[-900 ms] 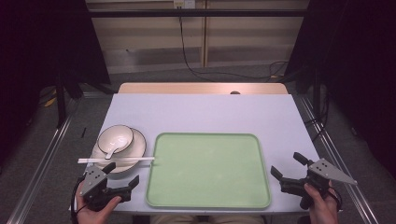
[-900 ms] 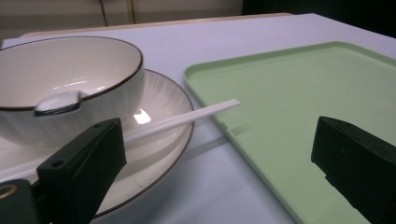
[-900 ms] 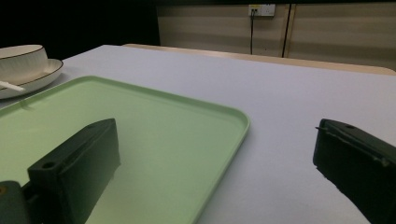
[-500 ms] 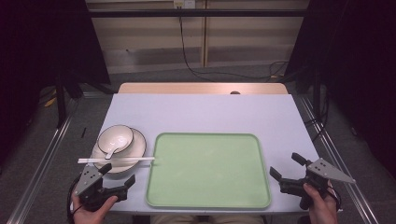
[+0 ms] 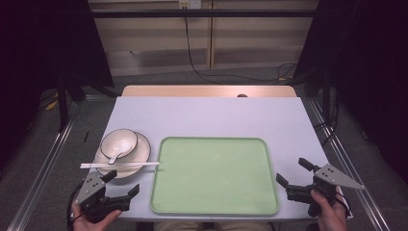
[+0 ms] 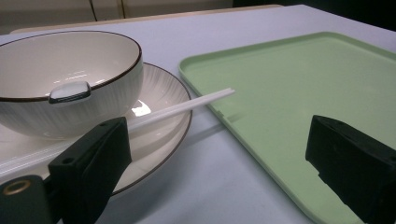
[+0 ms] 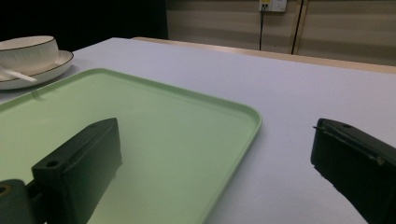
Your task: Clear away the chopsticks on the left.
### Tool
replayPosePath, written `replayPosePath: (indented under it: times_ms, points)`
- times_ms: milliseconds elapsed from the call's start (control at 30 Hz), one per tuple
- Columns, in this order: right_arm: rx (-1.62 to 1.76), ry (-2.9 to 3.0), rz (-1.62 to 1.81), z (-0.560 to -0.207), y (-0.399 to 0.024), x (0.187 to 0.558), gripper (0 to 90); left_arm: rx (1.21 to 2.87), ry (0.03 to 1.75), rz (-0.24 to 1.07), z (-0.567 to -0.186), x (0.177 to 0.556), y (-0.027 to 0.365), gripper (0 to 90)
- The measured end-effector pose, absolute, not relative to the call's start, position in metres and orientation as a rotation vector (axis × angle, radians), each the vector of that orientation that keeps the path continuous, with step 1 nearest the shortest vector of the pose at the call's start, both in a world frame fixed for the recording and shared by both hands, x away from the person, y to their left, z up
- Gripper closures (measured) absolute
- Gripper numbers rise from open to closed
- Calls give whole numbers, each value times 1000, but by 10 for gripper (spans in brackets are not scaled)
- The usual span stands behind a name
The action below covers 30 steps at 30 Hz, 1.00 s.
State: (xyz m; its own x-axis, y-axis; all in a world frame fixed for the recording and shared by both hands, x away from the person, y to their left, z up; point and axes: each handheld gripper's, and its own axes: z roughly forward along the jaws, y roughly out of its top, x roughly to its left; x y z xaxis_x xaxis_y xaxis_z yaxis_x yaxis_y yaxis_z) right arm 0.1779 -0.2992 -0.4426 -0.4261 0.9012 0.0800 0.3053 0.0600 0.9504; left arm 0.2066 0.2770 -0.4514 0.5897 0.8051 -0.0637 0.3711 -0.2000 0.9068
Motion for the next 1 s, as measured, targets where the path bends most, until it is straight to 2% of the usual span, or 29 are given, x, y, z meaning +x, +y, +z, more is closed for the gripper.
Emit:
replayPosePath:
  times_ms: [100,167,267,367,400,533,667,733,900,1000]
  points:
    - [1191,1786,1385,-442,-299,179,14,1844,982,478,-448,206,285,88]
    - [1191,1787,1389,-442,-298,179,14,1852,996,455,-447,207,288,64]
    - [1191,1788,1388,-443,-299,179,14,1857,1019,458,-444,207,293,121]
    - [1193,1787,1389,-443,-299,179,14,1871,1031,445,-440,208,298,130]
    - [1192,1787,1389,-443,-299,179,14,1864,1034,443,-439,208,301,104]
    - [1196,1794,1377,-443,-297,179,14,1901,1009,406,-441,213,312,129]
    - [1194,1801,1379,-443,-296,180,14,1929,999,445,-443,217,319,160]
    - [1193,1805,1389,-443,-295,180,14,1941,995,485,-443,221,323,214]
    - [1188,1805,1388,-443,-296,180,14,1936,980,477,-441,232,332,229]
    - [1192,1804,1388,-443,-296,180,14,1963,969,488,-440,238,333,286]
